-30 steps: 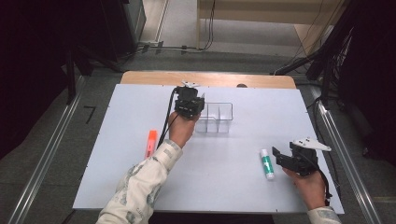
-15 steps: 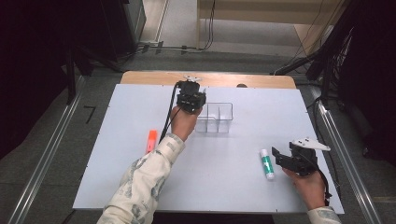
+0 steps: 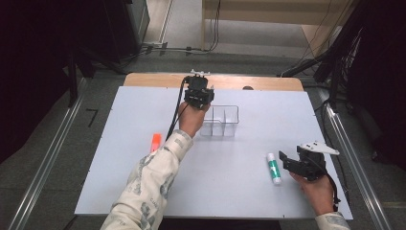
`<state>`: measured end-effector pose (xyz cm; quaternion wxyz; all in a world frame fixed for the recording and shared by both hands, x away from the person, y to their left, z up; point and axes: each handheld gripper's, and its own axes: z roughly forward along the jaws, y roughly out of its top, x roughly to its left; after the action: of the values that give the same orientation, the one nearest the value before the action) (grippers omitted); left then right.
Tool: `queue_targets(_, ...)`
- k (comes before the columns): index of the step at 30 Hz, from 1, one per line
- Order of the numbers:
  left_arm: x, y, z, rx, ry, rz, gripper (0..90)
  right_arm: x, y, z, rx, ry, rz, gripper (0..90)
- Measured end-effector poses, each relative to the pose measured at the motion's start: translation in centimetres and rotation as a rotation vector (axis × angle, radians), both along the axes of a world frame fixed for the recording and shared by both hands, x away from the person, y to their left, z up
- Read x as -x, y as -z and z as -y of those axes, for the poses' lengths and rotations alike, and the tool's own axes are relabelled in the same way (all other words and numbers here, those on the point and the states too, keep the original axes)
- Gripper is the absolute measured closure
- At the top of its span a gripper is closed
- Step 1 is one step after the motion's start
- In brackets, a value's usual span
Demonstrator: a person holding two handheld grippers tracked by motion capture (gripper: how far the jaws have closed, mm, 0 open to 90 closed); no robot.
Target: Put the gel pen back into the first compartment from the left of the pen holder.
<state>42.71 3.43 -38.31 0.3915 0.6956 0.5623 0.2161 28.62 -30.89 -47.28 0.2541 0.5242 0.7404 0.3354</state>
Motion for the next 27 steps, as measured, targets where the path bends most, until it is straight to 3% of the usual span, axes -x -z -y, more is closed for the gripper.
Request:
queue_targets(15,-1.6,0.0,0.8,-0.011,-0.007,0.009,80.9,0.1,0.0,0.1,-0.001,0.003,-0.001,27.1)
queue_targets(27,-2.2,0.4,1.0,-0.019,-0.006,0.020,80.6,0.1,0.0,0.1,-0.001,0.005,-0.004,27.1)
